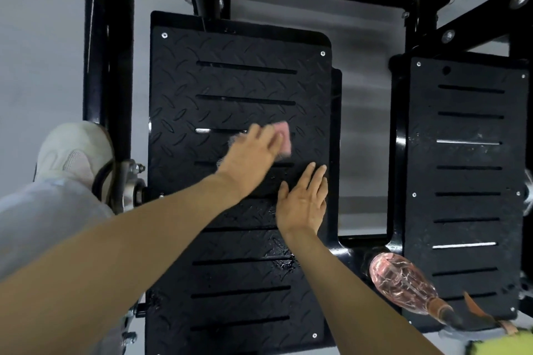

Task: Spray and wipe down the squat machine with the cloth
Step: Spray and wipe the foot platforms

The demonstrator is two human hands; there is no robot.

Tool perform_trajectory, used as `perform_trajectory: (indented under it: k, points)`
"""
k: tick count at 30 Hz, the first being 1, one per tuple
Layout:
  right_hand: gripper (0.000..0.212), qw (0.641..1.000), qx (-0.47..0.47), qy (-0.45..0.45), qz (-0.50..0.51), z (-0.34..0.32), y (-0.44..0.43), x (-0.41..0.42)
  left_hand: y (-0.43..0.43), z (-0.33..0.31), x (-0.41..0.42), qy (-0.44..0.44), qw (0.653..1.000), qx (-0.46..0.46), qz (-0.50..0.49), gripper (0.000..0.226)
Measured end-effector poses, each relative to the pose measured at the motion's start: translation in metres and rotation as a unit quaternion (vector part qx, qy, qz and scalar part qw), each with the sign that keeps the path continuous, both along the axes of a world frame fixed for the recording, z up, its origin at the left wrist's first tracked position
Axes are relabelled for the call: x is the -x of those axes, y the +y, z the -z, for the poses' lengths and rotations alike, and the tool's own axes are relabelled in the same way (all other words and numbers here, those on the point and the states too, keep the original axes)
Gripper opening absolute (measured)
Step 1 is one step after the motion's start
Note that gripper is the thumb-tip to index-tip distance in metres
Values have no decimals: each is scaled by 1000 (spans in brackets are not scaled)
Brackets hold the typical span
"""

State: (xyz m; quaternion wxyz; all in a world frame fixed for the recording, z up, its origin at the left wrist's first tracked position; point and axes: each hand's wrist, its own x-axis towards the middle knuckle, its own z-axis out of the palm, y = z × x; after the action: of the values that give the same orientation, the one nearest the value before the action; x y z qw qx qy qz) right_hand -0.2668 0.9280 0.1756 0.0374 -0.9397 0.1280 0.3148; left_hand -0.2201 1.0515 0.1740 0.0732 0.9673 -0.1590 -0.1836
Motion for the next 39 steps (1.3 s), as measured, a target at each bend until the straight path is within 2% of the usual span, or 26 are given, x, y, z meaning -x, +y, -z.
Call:
perform_trajectory:
  k: [2,3,4,6,8,11,13,16,18,19,21,24,26,28,30,33,35,36,37,39]
  points:
    - [72,1000,2,0,10,2,1,0,14,3,4,8,994,-2,109,70]
    - [72,1000,3,-1,12,3,1,-1,30,6,6,-13,992,-10,122,70]
    - [72,1000,3,-1,12,4,2,0,51,11,7,-50,994,-3,92,71]
    - [72,1000,6,0,7,3,0,-1,98,25,11,-130,989,14,-69,66]
    - [71,1000,10,-2,2,3,-1,-1,131,27,20,-160,961,26,-226,54]
    - [71,1000,10,-8,1,3,1,1,126,23,26,-157,941,9,-301,47]
    - [71,1000,14,-10,1,3,0,2,104,19,33,-136,950,23,-280,50]
    - [70,1000,15,-8,-6,2,-1,1,74,21,52,-85,987,49,-126,63]
    - [70,1000,15,-6,-12,1,-2,-1,75,22,57,-99,993,45,-48,66]
    - [70,1000,15,-5,-15,1,-3,-1,81,22,57,-108,992,35,-50,66]
    - [70,1000,15,-5,-21,0,-3,0,98,20,55,-104,984,-1,-142,64]
    - [70,1000,6,-6,-20,-2,-4,1,111,13,53,-84,933,-38,-347,53]
    - [69,1000,-4,-2,-11,-3,-4,-1,97,10,55,-69,920,-31,-386,53]
    - [68,1000,-11,2,-4,-5,-5,-4,71,5,63,-46,925,-14,-378,58]
    - [68,1000,-15,3,-8,-6,-8,-5,40,-2,74,-10,945,15,-327,65]
    - [68,1000,-12,0,-27,-7,-11,-4,8,-5,87,19,989,56,-135,73]
    - [68,999,-7,-1,-42,-8,-14,-3,7,-8,79,-18,999,27,-37,74]
    - [68,999,-7,0,-48,-8,-16,-3,13,-7,72,-6,1000,2,-10,74]
    - [68,999,-8,1,-52,-8,-17,-2,22,-6,66,16,1000,-22,-4,75]
    - [68,998,-12,4,-54,-8,-18,-2,43,-7,50,33,994,-45,-99,78]
